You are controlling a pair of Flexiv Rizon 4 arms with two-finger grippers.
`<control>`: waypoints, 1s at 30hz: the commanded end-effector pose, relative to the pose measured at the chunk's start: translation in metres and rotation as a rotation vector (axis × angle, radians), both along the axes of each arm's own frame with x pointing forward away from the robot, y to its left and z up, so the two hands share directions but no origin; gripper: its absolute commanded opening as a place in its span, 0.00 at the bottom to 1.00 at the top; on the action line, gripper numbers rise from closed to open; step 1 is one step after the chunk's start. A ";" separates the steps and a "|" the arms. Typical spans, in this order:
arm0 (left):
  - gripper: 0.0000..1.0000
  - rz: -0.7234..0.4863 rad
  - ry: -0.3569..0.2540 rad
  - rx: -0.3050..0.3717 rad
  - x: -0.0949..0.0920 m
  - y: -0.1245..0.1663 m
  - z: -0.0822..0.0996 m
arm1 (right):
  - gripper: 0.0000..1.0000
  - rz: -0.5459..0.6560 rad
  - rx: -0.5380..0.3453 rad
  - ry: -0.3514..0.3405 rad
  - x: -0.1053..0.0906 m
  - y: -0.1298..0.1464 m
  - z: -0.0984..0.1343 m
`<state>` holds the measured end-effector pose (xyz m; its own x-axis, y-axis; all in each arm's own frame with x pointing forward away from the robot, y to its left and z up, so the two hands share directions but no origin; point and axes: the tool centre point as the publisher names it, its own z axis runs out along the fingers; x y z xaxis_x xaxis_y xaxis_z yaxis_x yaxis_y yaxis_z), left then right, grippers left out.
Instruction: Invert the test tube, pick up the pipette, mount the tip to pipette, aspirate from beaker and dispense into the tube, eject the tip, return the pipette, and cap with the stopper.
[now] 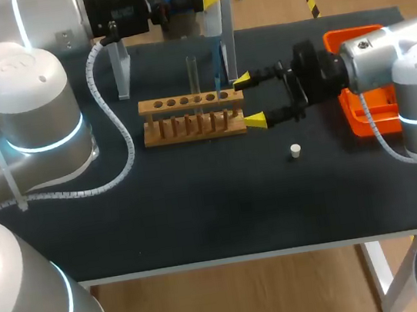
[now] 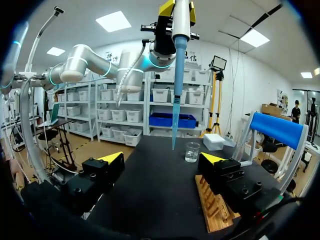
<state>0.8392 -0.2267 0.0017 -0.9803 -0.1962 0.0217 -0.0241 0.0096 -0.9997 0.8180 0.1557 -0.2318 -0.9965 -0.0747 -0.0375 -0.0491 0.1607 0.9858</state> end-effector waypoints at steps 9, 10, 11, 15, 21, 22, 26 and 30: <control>0.00 0.032 -0.051 0.020 -0.005 0.040 -0.008 | 1.00 -0.001 -0.002 0.000 -0.001 0.000 0.001; 0.00 0.036 -0.058 0.029 -0.005 0.047 -0.010 | 1.00 -0.001 -0.002 0.000 -0.001 0.000 0.001; 0.00 0.053 -0.056 0.037 -0.006 0.055 -0.012 | 1.00 -0.001 -0.002 0.000 -0.001 0.000 0.001; 0.00 0.084 -0.070 0.047 -0.005 0.086 -0.023 | 1.00 -0.001 -0.002 0.000 -0.001 0.000 0.001; 0.00 0.133 -0.094 0.061 0.001 0.134 -0.039 | 1.00 -0.001 -0.002 0.000 -0.001 0.000 0.001; 0.00 0.136 -0.099 0.060 0.003 0.142 -0.043 | 1.00 -0.001 -0.002 0.000 -0.001 0.000 0.001; 0.00 0.159 -0.110 0.058 0.010 0.165 -0.051 | 1.00 -0.001 -0.002 0.000 -0.001 0.000 0.001; 0.00 0.180 -0.119 0.052 0.018 0.188 -0.059 | 1.00 -0.001 -0.002 0.000 -0.001 0.000 0.001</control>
<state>0.8690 -0.0755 -0.0545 -0.9194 -0.3791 -0.1043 0.0799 0.0797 -0.9936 0.8179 0.1556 -0.2317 -0.9965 -0.0744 -0.0374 -0.0491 0.1615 0.9857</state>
